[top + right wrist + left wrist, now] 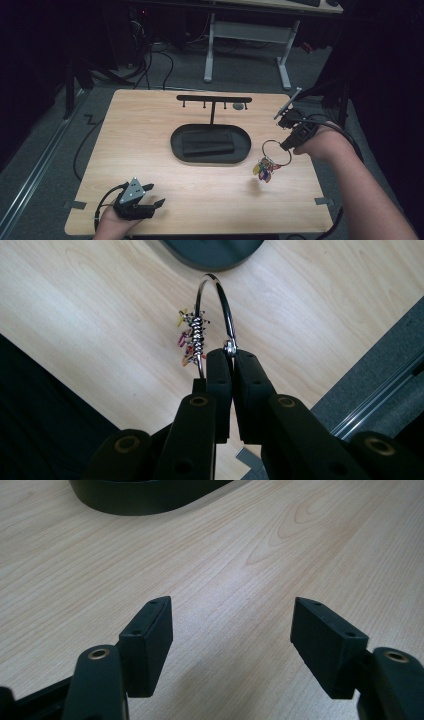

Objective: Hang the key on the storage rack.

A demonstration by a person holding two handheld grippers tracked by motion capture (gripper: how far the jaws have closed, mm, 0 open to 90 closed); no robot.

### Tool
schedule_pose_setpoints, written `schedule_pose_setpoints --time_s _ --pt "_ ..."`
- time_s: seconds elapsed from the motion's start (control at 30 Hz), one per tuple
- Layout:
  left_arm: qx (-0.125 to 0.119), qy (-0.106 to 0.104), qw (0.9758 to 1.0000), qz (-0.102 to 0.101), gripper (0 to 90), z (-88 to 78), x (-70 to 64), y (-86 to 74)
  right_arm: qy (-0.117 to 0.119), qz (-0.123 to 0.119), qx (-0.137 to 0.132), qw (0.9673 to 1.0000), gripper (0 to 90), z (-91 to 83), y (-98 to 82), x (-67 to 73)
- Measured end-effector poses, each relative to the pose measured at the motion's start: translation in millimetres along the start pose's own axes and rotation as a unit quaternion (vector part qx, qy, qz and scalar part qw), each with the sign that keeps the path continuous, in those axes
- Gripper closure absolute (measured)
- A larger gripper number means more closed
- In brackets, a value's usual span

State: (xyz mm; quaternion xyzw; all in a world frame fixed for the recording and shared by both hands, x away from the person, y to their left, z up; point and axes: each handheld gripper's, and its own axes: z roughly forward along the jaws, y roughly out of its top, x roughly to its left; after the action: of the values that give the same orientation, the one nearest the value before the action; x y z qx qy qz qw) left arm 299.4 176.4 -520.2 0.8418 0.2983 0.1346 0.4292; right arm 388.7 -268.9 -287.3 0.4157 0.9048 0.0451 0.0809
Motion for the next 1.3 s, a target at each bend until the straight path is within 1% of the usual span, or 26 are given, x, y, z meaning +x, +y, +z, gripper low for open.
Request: schedule_pose_setpoints --time_s 0.07,0.1,0.13,0.2,0.27,0.4,0.43,0.47,0.5,0.53,0.57,0.6,0.67,0.77,0.9,0.97,1.03,1.07,1.1,1.13,1.17,1.23,1.3 --pt "-0.001 -0.002 1.0000 -0.002 33.6 -0.4 0.8 -0.7 -0.001 -0.003 -0.004 1.0000 86.6 -1.5 5.2 -2.8" --pt "-0.005 -0.003 1.0000 -0.002 33.4 -0.8 1.1 -0.8 0.000 0.007 -0.003 1.0000 86.6 -2.2 7.4 -2.8" --pt "-0.007 -0.005 1.0000 -0.002 33.1 -1.5 1.4 -0.7 -0.001 -0.002 -0.007 1.0000 86.7 -2.1 10.0 -5.3" --pt "-0.012 -0.003 0.9999 -0.001 32.5 -1.7 1.4 -0.5 -0.004 0.006 -0.009 0.9999 86.7 -2.6 14.3 -6.2" --pt "-0.009 -0.004 1.0000 0.000 32.2 -0.9 1.4 -1.0 -0.002 -0.004 -0.013 0.9999 86.8 -1.5 20.1 -9.3" --pt "-0.005 -0.001 1.0000 0.004 32.2 -1.8 0.9 -2.9 -0.002 0.001 -0.013 0.9999 86.8 0.6 30.6 -12.3" --pt "-0.007 -0.001 1.0000 0.004 32.2 -2.4 0.9 -3.3 -0.003 -0.003 -0.016 0.9999 86.8 1.1 33.6 -13.7" --pt "-0.008 0.002 0.9999 0.006 32.1 -3.5 1.3 -3.7 -0.003 0.002 -0.014 0.9999 86.8 0.8 35.6 -13.8" --pt "-0.009 0.006 0.9999 0.008 32.1 -5.4 2.5 -4.3 -0.002 -0.003 -0.017 0.9998 86.8 1.2 38.8 -15.5" --pt "-0.012 0.009 0.9999 0.006 32.0 -6.9 3.9 -4.9 -0.002 0.007 -0.016 0.9998 86.8 0.8 42.4 -15.9" --pt "-0.013 0.012 0.9998 0.004 32.0 -8.6 5.5 -5.5 -0.004 0.001 -0.020 0.9998 86.8 1.2 45.3 -17.8" --pt "-0.015 0.016 0.9998 0.000 32.0 -9.8 6.7 -6.5 -0.004 0.000 -0.023 0.9997 86.8 1.5 48.2 -18.8" --pt "-0.014 0.020 0.9997 -0.004 32.1 -11.9 8.2 -8.5 -0.003 -0.005 -0.028 0.9996 86.8 2.9 54.9 -20.6" --pt "-0.011 0.023 0.9997 -0.003 32.1 -13.1 8.2 -10.2 -0.004 -0.009 -0.030 0.9995 86.8 5.3 62.7 -21.3" --pt "-0.009 0.023 0.9997 0.000 32.2 -13.4 7.1 -10.5 -0.002 -0.005 -0.033 0.9994 86.8 7.9 76.6 -23.2" --pt "-0.009 0.023 0.9997 0.001 32.2 -13.5 6.8 -10.4 -0.003 -0.012 -0.039 0.9991 86.8 8.9 82.3 -25.8" --pt "-0.008 0.023 0.9997 0.003 32.3 -13.5 6.6 -10.0 -0.005 -0.005 -0.040 0.9992 86.8 10.2 88.5 -27.6" --pt "-0.008 0.022 0.9997 0.004 32.3 -13.3 6.4 -9.9 -0.005 -0.007 -0.042 0.9991 86.9 11.3 91.5 -28.9" --pt "-0.008 0.023 0.9997 0.005 32.3 -12.9 6.2 -10.0 -0.003 -0.003 -0.042 0.9991 86.8 12.4 94.1 -29.4" --pt "-0.009 0.022 0.9997 0.004 32.3 -12.4 5.8 -10.0 -0.003 -0.007 -0.045 0.9990 86.8 13.6 96.4 -31.0" --pt "-0.007 0.021 0.9997 0.005 32.3 -12.2 5.7 -10.0 -0.003 -0.001 -0.045 0.9990 86.8 15.0 99.2 -31.4" --pt "-0.006 0.022 0.9997 0.007 32.3 -11.8 5.6 -10.0 -0.004 -0.004 -0.046 0.9989 86.8 17.9 104.9 -33.9" --pt "-0.005 0.024 0.9997 0.007 32.3 -11.8 6.2 -9.9 -0.007 -0.001 -0.048 0.9988 86.8 20.3 110.0 -36.1"
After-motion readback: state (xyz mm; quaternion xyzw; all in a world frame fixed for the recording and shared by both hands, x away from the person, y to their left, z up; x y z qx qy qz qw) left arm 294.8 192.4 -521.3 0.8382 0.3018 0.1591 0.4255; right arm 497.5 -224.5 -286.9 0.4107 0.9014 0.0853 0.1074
